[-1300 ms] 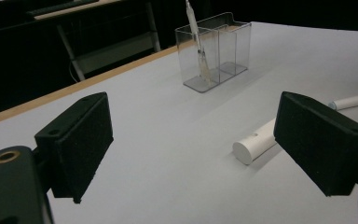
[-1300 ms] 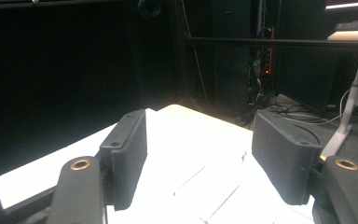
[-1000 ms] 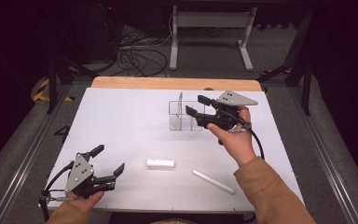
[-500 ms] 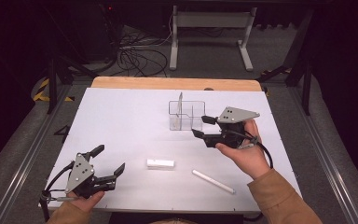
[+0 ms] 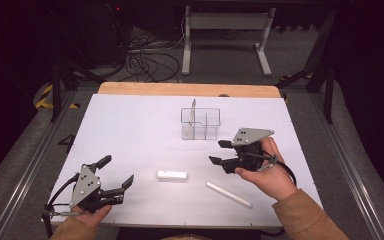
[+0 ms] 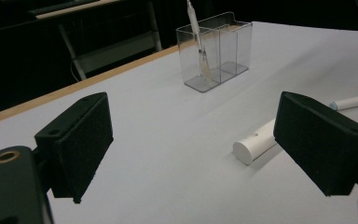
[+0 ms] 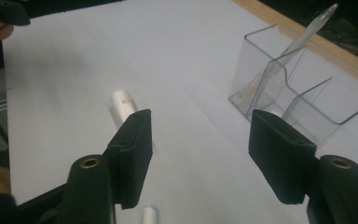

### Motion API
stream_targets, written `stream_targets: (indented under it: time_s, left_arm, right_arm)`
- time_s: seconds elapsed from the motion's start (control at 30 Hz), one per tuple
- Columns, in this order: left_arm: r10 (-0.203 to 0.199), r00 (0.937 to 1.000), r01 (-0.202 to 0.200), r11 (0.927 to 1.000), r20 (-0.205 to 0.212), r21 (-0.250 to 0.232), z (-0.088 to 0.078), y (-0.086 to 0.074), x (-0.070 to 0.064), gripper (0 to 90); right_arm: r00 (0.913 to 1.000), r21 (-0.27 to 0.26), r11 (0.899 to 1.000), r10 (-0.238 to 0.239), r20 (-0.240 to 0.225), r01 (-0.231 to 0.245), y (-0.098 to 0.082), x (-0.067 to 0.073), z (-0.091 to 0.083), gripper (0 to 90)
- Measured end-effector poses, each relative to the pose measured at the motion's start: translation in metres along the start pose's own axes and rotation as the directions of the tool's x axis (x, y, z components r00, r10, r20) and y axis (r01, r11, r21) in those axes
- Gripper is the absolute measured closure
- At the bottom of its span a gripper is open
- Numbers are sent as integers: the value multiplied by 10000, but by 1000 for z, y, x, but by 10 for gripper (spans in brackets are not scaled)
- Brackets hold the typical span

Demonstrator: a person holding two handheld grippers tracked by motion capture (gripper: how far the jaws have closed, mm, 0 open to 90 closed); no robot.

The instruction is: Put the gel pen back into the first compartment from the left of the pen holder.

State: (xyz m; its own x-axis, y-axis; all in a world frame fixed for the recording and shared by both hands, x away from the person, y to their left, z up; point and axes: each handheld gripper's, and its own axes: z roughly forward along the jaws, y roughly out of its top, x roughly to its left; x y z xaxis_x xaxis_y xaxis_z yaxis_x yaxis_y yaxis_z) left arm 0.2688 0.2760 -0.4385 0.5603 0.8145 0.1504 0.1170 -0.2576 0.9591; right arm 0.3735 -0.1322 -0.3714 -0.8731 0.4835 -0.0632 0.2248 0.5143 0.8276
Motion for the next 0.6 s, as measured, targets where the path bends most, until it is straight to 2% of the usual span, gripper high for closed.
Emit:
stream_targets:
  time_s: [0.27,0.43,0.6]
  left_arm:
    - [21,10000,-21,10000,-34,-20,-1,0,0,125]
    - [23,10000,-23,10000,-37,-16,-1,0,0,125]
    - [51,10000,-51,10000,-36,-8,0,0,0,125]
  right_arm:
    - [9996,862,9960,-226,-178,240,-10,8,4,406]
    - [9992,1466,9886,-308,-265,344,-17,13,6,410]
    - [9983,2060,9771,-464,-349,526,-23,17,8,418]
